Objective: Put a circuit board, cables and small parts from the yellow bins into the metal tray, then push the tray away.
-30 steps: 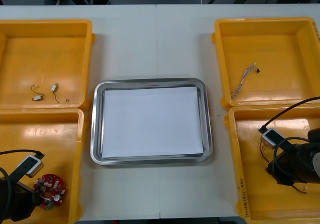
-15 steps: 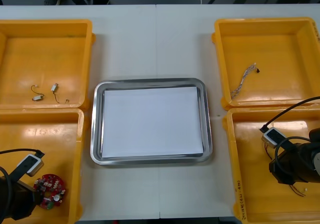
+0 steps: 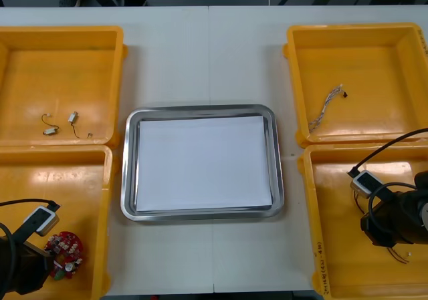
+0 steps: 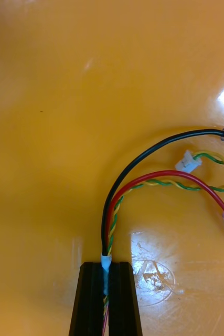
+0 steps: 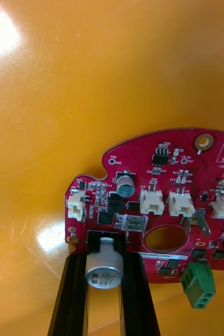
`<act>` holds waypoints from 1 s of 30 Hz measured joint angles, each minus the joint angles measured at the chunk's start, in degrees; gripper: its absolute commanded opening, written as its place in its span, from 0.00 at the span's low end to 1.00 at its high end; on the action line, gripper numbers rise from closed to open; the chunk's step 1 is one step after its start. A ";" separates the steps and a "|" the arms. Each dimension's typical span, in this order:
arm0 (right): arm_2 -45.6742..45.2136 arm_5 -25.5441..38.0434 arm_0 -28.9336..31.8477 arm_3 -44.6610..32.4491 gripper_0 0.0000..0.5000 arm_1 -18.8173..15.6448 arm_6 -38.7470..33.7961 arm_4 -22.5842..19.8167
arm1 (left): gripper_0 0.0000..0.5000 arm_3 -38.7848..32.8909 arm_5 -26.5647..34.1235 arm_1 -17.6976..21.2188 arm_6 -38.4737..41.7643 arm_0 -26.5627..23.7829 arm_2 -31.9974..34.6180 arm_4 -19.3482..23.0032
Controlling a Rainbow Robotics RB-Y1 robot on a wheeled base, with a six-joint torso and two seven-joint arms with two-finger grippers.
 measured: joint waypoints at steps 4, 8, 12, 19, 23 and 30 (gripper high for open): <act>-0.79 3.96 -0.80 -0.04 0.00 0.00 1.87 -0.45 | 0.00 0.00 0.00 0.00 0.00 0.00 0.00 0.03; -2.42 9.26 -1.27 -1.66 0.00 0.00 2.89 -0.73 | 0.00 0.00 -0.03 0.00 0.00 0.00 0.00 0.11; -5.12 14.68 -1.83 -5.70 0.00 0.00 2.89 -1.76 | 0.00 0.00 -0.03 0.00 0.00 -0.07 0.09 1.46; -10.30 21.86 -4.51 -8.90 0.00 0.00 2.73 -9.73 | 0.00 0.00 -0.03 -0.01 0.00 -1.11 2.19 4.39; -11.69 25.02 -6.37 -9.51 0.00 0.00 -1.72 -13.03 | 0.00 0.00 -0.03 -0.02 0.00 -2.66 3.90 4.50; -11.71 30.41 -9.29 -14.47 0.00 0.00 -17.36 -15.60 | 0.00 0.02 0.01 -0.02 0.00 -5.61 5.36 3.98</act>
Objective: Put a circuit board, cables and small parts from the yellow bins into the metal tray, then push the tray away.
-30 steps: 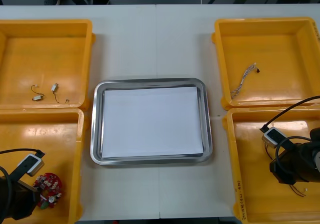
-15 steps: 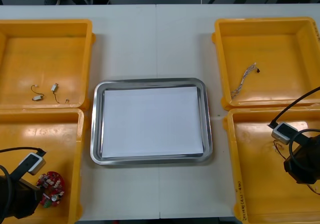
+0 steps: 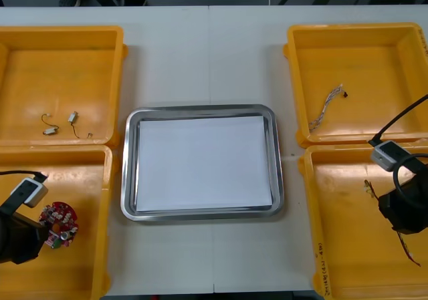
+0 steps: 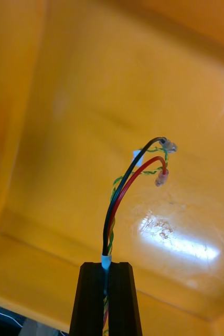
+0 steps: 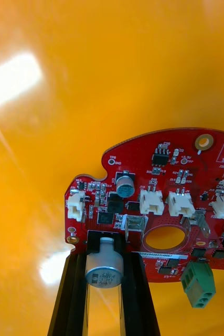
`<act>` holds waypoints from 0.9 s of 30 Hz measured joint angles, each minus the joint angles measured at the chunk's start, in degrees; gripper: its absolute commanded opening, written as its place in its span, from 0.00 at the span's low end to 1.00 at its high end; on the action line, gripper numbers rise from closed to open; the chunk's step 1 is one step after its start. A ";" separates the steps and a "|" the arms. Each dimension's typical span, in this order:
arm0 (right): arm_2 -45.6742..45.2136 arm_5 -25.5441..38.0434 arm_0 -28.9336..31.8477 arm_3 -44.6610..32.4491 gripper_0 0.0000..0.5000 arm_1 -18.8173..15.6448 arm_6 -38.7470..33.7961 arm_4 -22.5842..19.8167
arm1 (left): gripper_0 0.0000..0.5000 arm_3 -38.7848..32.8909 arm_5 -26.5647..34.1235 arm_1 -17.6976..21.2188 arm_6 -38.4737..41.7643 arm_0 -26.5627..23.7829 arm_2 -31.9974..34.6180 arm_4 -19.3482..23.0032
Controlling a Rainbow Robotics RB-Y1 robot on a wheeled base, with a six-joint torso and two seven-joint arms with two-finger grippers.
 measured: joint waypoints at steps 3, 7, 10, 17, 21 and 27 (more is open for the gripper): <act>0.00 0.04 -1.12 -0.91 0.00 0.00 -3.54 -2.66 | 0.00 0.01 1.04 0.00 0.00 -1.43 0.17 -1.44; 0.00 0.15 -2.75 -1.43 0.00 0.00 -13.37 -5.27 | 0.00 0.14 4.26 0.00 0.00 -3.92 0.59 -3.58; 0.01 0.19 -3.88 -1.92 0.00 0.00 -15.51 -5.85 | 0.00 0.78 6.07 0.01 0.00 -5.67 1.19 -3.96; 1.73 0.23 -7.17 -3.39 0.00 0.01 -27.06 -5.89 | 0.00 6.36 7.23 0.74 0.01 -9.94 1.19 -4.87; 4.09 0.23 -9.32 -3.68 0.00 0.01 -29.91 -5.89 | 0.00 8.85 7.20 1.10 0.01 -10.88 1.16 -5.22; 7.23 0.23 -12.33 -3.73 0.00 0.28 -35.70 -5.88 | 0.34 9.29 7.18 1.16 0.01 -10.88 0.88 -5.71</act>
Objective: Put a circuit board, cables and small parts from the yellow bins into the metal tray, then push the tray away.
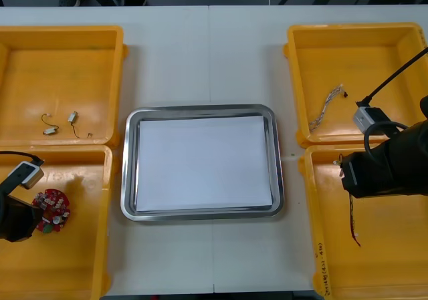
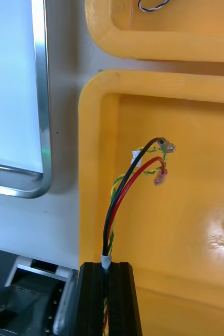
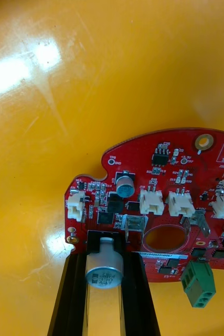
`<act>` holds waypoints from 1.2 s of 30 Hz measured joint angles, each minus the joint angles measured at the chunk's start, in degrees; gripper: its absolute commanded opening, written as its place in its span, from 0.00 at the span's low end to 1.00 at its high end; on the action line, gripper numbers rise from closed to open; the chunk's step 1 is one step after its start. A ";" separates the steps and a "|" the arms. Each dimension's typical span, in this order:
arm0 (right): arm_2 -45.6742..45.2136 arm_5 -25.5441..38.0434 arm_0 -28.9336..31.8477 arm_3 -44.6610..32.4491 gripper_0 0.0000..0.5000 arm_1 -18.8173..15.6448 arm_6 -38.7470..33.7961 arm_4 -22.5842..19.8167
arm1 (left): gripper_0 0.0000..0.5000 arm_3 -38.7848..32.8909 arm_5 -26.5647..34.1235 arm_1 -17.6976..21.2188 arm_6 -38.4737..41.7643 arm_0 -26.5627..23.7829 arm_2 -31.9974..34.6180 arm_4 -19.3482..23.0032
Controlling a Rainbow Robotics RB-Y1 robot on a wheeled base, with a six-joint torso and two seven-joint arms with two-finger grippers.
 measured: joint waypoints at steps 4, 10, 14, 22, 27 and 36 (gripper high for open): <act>1.63 0.00 -1.47 0.00 0.00 0.33 -2.60 0.22 | 0.74 0.00 0.00 0.01 0.00 0.00 -0.01 -0.01; 2.07 0.00 -1.95 -0.01 0.00 0.67 -2.60 0.74 | 1.00 0.00 -0.01 0.04 0.00 0.02 -0.01 -0.01; 2.11 0.00 -2.08 -0.01 0.00 0.98 -2.60 0.82 | 1.00 -0.01 -0.01 0.10 0.00 0.02 -0.01 0.03; 2.63 0.00 -2.15 -0.01 0.00 1.20 -2.60 2.73 | 1.00 -2.63 0.04 0.76 0.00 0.02 0.25 0.90; 3.17 0.00 -2.17 -0.01 0.00 2.03 -2.60 3.82 | 1.00 -6.35 1.40 0.83 0.00 0.02 1.94 2.30; 3.29 0.01 -2.22 0.42 0.00 2.36 -2.59 4.00 | 1.00 -12.17 6.96 0.83 0.01 0.15 5.14 5.52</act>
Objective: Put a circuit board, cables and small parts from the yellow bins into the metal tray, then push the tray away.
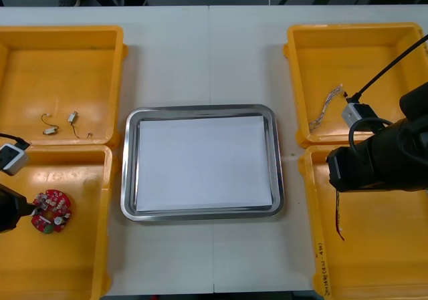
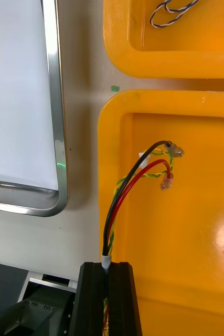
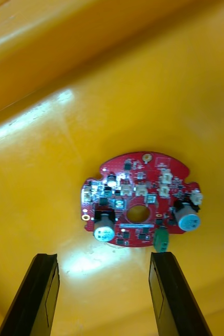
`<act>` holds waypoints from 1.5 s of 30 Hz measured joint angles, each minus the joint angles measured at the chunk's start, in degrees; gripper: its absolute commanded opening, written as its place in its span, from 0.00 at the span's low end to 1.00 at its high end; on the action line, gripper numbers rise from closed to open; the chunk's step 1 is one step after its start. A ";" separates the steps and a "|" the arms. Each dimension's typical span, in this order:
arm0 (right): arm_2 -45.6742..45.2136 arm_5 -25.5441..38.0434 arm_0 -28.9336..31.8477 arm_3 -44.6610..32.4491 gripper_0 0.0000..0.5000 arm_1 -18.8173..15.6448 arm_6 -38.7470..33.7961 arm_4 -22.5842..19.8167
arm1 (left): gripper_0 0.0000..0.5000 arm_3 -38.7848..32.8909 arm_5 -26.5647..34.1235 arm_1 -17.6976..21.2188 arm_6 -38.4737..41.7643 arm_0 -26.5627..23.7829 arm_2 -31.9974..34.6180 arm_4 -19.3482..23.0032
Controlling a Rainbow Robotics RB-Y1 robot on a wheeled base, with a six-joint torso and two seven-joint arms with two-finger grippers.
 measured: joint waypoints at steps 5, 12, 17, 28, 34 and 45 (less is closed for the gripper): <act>0.08 0.00 -0.07 0.51 0.00 0.07 0.02 1.10 | 1.00 -0.37 -0.24 0.00 0.02 1.51 -0.03 3.77; 0.99 0.00 -0.20 0.66 0.00 0.08 0.03 2.15 | 1.00 -0.40 -3.72 0.01 0.03 4.82 -2.10 4.51; 1.11 0.00 -0.28 0.82 0.00 0.08 0.03 2.30 | 1.00 -0.40 -4.06 0.01 0.03 5.48 -4.48 4.25; 1.11 0.00 -0.33 0.85 0.00 0.09 0.03 2.35 | 1.00 -0.40 -4.08 0.02 0.07 5.52 -7.95 0.00; 1.11 0.00 -0.37 0.85 0.00 0.09 0.03 2.35 | 1.00 -0.31 -4.08 0.03 0.68 5.52 -8.76 -0.65; 1.11 0.00 -0.40 0.86 0.00 0.09 0.03 2.42 | 1.00 2.75 -4.94 0.05 0.74 5.52 -10.13 -1.40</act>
